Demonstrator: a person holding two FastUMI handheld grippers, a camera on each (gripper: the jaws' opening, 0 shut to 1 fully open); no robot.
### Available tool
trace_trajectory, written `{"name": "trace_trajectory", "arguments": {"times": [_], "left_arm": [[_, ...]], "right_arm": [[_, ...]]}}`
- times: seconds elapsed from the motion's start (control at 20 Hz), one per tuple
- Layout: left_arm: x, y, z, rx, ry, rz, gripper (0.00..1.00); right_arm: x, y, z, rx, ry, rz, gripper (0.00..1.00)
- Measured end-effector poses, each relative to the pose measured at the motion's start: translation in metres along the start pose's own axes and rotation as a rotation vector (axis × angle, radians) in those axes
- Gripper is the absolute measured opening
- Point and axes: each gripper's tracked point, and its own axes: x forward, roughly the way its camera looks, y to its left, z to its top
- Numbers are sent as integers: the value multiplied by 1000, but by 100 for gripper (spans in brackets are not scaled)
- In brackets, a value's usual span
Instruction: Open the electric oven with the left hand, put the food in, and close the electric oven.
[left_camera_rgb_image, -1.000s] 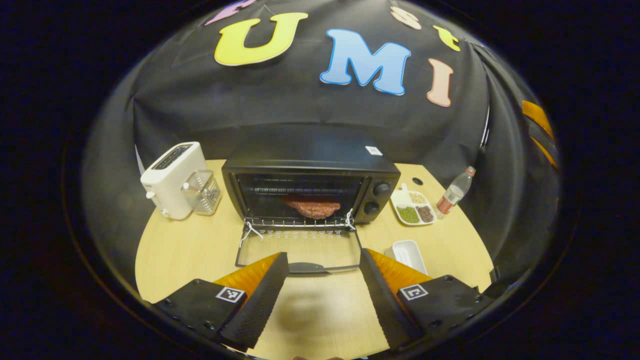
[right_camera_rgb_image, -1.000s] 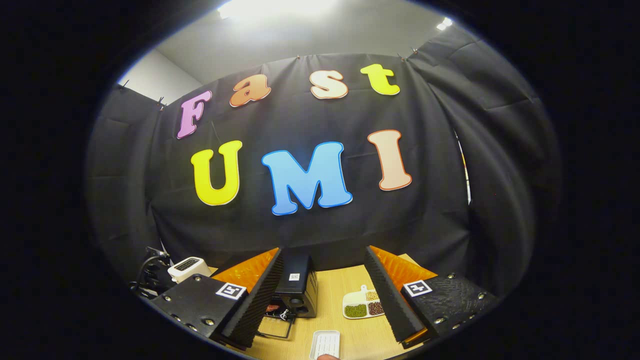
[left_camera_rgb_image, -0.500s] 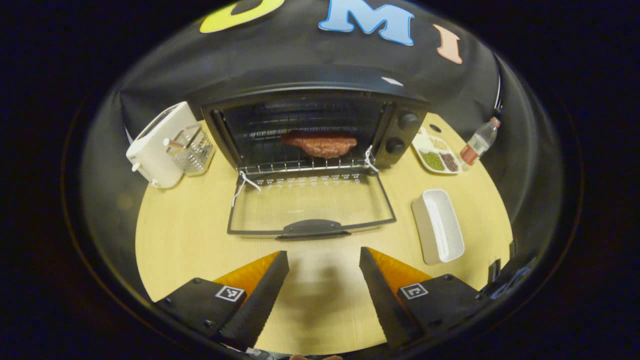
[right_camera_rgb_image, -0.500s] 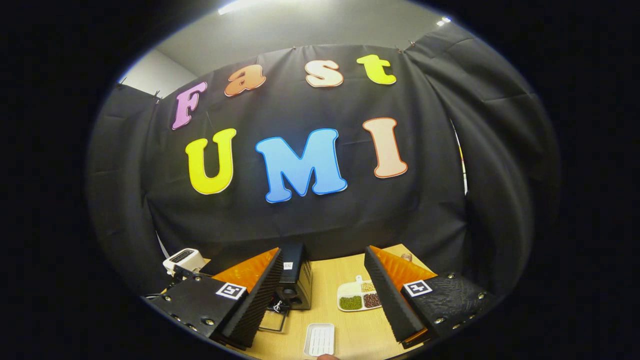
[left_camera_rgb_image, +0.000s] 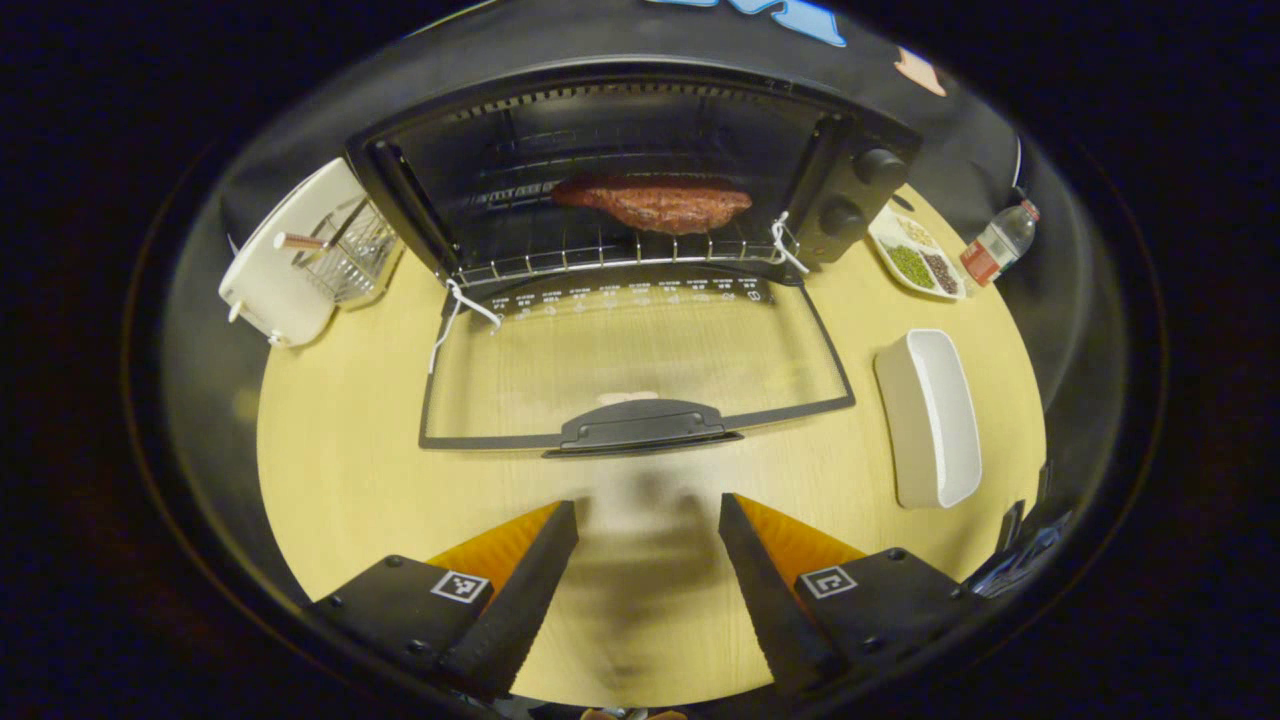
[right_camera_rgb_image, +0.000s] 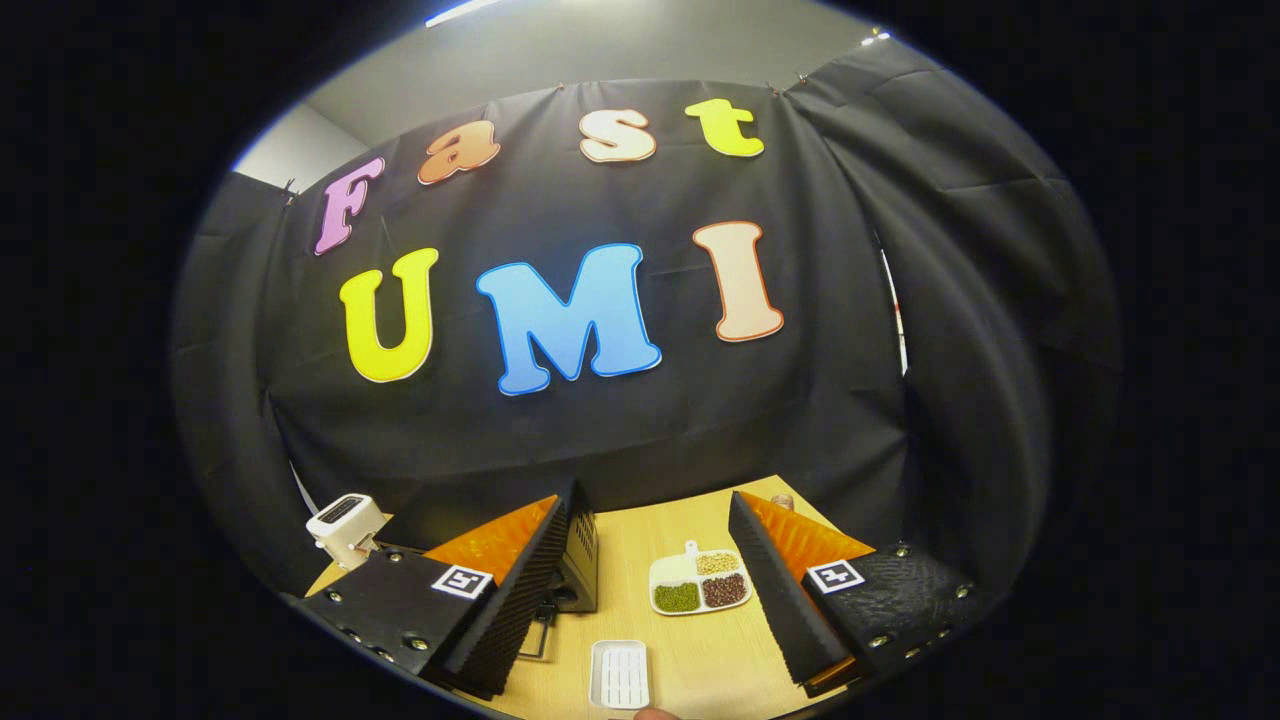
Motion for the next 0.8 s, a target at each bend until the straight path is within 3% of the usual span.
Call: {"name": "trace_trajectory", "arguments": {"times": [0.05, 0.1, 0.15, 0.8], "left_arm": [[4, 1, 1, -9, 11, -2, 95], [9, 2, 2, -13, 24, -1, 96], [11, 3, 2, -15, 34, 0, 97], [41, 14, 12, -27, 84, 6, 97]], "right_arm": [[0, -1, 1, -3, 1, -2, 98], [0, -2, 0, -5, 4, -6, 92], [-1, -2, 0, -4, 5, -8, 98], [0, -7, -8, 36, 35, -39, 98]]}}
